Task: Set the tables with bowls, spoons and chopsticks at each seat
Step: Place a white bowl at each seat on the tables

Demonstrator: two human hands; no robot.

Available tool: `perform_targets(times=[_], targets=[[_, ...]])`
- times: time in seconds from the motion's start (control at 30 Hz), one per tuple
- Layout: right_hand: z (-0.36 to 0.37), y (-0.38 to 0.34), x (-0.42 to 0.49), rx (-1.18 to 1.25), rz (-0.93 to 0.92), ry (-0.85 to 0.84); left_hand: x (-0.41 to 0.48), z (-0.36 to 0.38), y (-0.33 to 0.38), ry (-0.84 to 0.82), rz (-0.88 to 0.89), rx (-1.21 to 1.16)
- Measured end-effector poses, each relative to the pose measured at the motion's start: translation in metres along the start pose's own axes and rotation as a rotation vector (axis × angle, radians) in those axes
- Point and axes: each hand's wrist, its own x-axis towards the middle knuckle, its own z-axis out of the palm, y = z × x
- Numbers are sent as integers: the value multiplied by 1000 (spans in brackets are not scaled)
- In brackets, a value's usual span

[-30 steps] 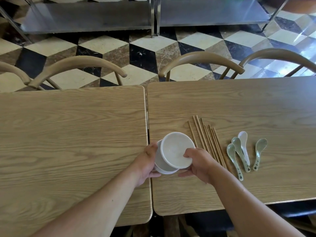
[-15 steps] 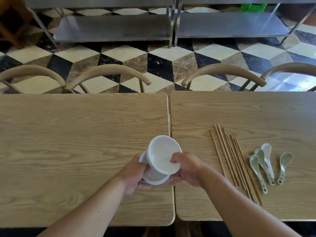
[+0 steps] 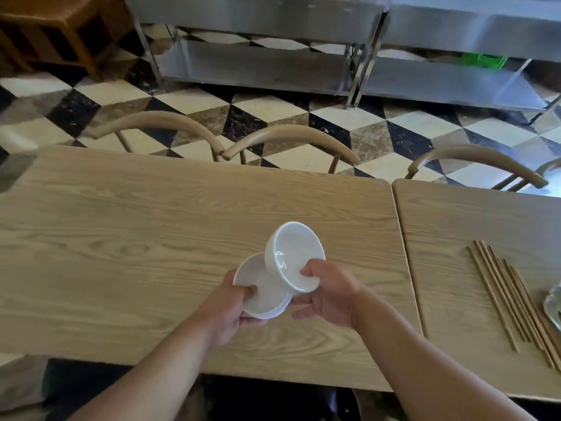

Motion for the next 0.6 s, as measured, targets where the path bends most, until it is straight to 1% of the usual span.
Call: perform_targets(times=[0.07,0.13,0.23,0.3,0.37,0.47,0.6], targets=[[33,6,8,50,-37,48,-9,-37,3,41,10,-25],[58,12,12,130,-81,138,-16,-66,6,85,23,-44],[72,19,10,210,-114,293,-24,-91,6,109,24,-54],[71,24,8,206,-114,444,-27,-100,4,131,25,-48],[64,34,8,118,-95,551,-27,-105,1,145,22,-60],[51,57,14,-43,-85,598,-26,-108,-4,150,1,-73],[41,81,25,-64,-72,613,-23,-102,-8,135,-10,-68]])
